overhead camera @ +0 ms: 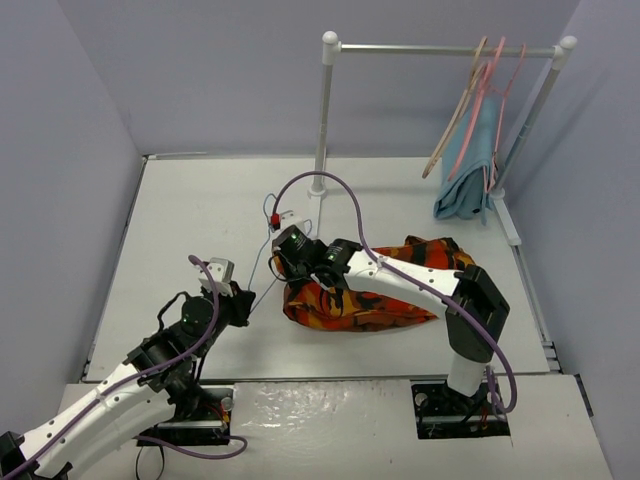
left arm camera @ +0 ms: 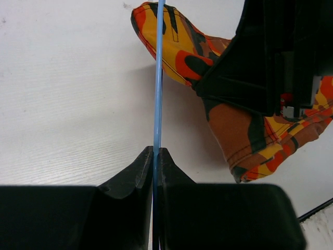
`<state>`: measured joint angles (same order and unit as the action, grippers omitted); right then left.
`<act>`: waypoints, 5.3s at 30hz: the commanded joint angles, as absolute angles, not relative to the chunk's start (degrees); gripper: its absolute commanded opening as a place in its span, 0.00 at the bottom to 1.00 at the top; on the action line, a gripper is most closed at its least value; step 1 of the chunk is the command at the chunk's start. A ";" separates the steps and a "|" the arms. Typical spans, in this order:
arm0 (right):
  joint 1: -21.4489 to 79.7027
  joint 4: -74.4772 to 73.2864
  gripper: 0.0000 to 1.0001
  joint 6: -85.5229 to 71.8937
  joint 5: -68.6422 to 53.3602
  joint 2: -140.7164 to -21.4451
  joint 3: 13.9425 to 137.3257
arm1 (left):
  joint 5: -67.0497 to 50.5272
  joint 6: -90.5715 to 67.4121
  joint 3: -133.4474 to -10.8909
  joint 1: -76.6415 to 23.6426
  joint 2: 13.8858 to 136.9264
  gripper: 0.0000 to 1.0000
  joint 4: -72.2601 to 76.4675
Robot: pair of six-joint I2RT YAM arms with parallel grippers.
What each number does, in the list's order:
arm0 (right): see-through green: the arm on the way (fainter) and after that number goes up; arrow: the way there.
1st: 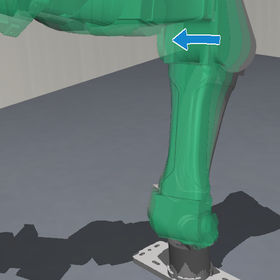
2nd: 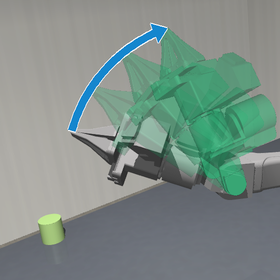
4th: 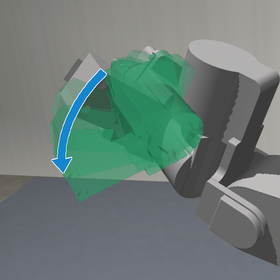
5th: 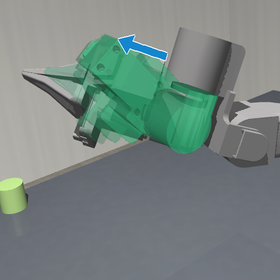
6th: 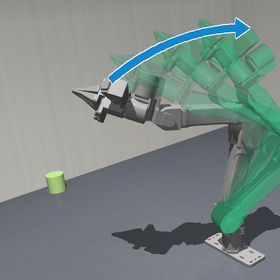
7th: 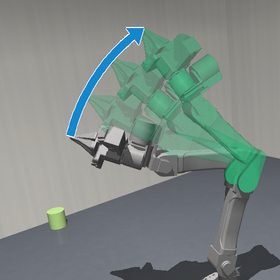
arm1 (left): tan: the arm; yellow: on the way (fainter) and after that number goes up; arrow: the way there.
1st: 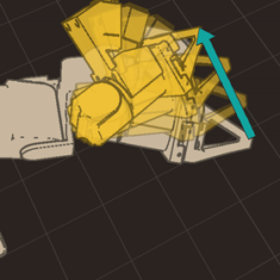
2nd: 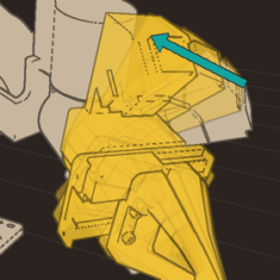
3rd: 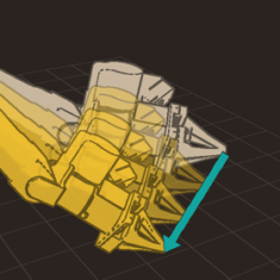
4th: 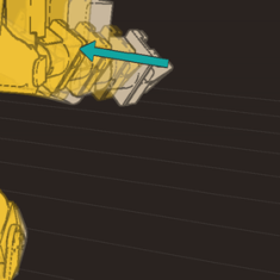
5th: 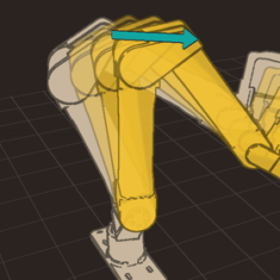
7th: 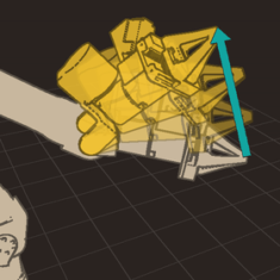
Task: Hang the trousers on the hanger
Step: Place trousers on hanger
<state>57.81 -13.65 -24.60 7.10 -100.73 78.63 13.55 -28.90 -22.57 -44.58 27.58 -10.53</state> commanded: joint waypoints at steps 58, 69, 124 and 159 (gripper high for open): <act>51.95 9.37 0.59 -33.47 10.64 -94.58 77.88 | 12.24 -34.01 -22.59 -46.57 41.79 0.00 12.61; 51.06 15.50 0.50 -20.01 10.66 -100.20 80.48 | 12.88 -33.27 -23.31 -46.96 41.88 0.00 12.26; 44.84 23.84 0.00 -3.78 -14.31 -89.54 68.26 | -11.36 -52.01 -39.07 -22.50 55.97 0.78 -12.68; 44.67 21.27 0.00 -1.99 -13.85 -85.20 65.81 | -22.36 -47.53 -48.31 -21.46 67.31 0.00 -12.25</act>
<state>45.30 18.34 -3.82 -13.19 -91.38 65.81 -24.39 -56.05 -38.03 -22.39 71.59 -3.86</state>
